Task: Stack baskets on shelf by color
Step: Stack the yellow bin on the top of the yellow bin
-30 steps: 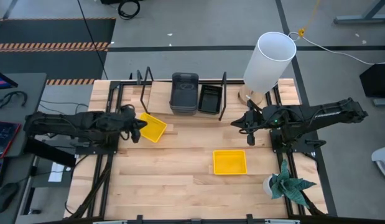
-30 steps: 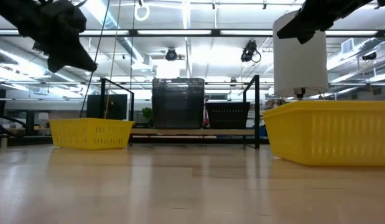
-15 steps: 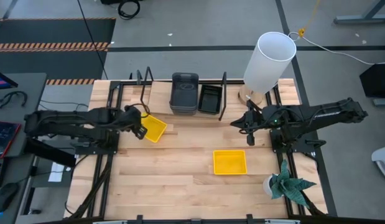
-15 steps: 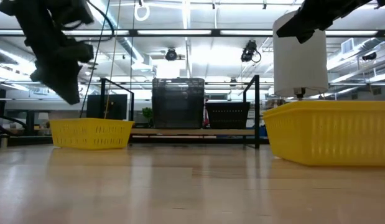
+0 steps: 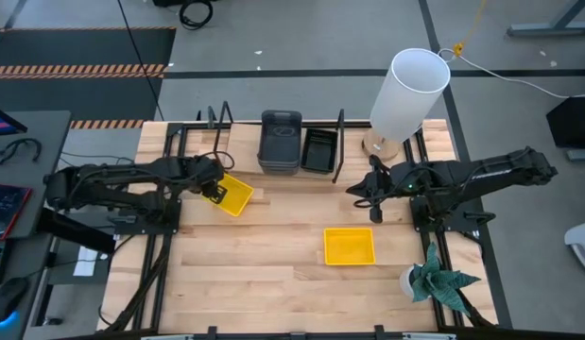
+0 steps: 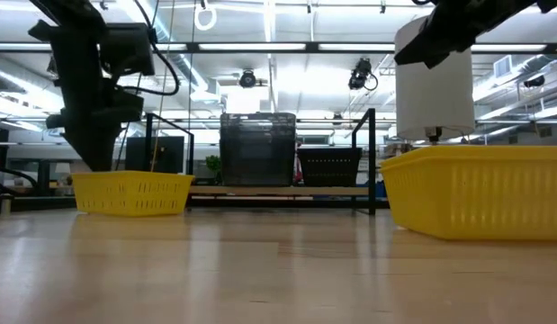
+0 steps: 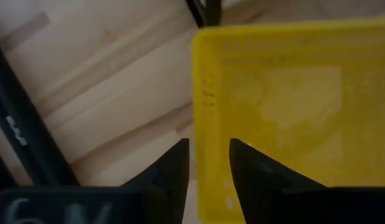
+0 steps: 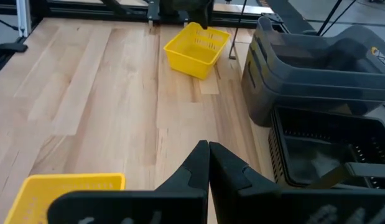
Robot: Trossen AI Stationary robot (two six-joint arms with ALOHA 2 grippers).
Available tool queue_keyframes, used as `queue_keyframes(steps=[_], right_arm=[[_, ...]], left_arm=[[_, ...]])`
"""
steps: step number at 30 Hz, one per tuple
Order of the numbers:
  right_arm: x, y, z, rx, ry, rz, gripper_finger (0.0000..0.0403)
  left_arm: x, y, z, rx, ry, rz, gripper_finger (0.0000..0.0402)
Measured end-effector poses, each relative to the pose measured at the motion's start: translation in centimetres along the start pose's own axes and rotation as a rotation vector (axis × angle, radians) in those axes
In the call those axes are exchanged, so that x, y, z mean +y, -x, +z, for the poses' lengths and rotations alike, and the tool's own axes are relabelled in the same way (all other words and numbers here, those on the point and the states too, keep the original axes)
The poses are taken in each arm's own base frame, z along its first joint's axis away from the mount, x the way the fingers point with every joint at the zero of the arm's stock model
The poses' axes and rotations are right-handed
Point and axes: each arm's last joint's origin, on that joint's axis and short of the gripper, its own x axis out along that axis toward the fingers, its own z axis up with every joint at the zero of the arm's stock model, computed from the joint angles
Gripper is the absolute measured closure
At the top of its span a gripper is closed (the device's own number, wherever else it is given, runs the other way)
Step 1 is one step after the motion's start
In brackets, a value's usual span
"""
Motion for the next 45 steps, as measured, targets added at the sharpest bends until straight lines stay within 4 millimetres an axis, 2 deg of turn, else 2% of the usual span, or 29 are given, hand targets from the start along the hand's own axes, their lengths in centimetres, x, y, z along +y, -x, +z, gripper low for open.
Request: queue_keyframes(steps=[10,16,21,26,34,39,45], right_arm=[[0.0,-0.2,0.0,0.002,0.001,0.000,0.0394],[0.0,-0.2,0.0,0.001,0.007,0.000,0.0394],[0.0,-0.2,0.0,0.001,0.008,0.001,0.0394],[0.0,-0.2,0.0,0.001,0.008,0.002,0.0394],[0.0,-0.2,0.0,0.002,0.008,0.002,0.0394],[0.0,-0.2,-0.2,0.019,0.011,0.002,0.0394],[0.0,-0.2,-0.2,0.027,0.011,0.002,0.0394]], left_arm=[[1.0,-0.5,0.8,0.008,0.059,0.032,0.0217],[1.2,-1.1,0.8,0.053,0.067,-0.028,0.0208],[1.0,-1.7,0.9,0.084,0.070,-0.031,0.0233],[0.5,-2.7,1.0,0.130,0.063,-0.037,0.0275],[-0.3,-3.6,1.1,0.207,0.062,-0.111,0.0386],[-1.3,-2.9,1.3,0.213,0.049,-0.166,0.0391],[-3.2,-0.7,2.4,0.162,0.056,-0.248,0.0395]])
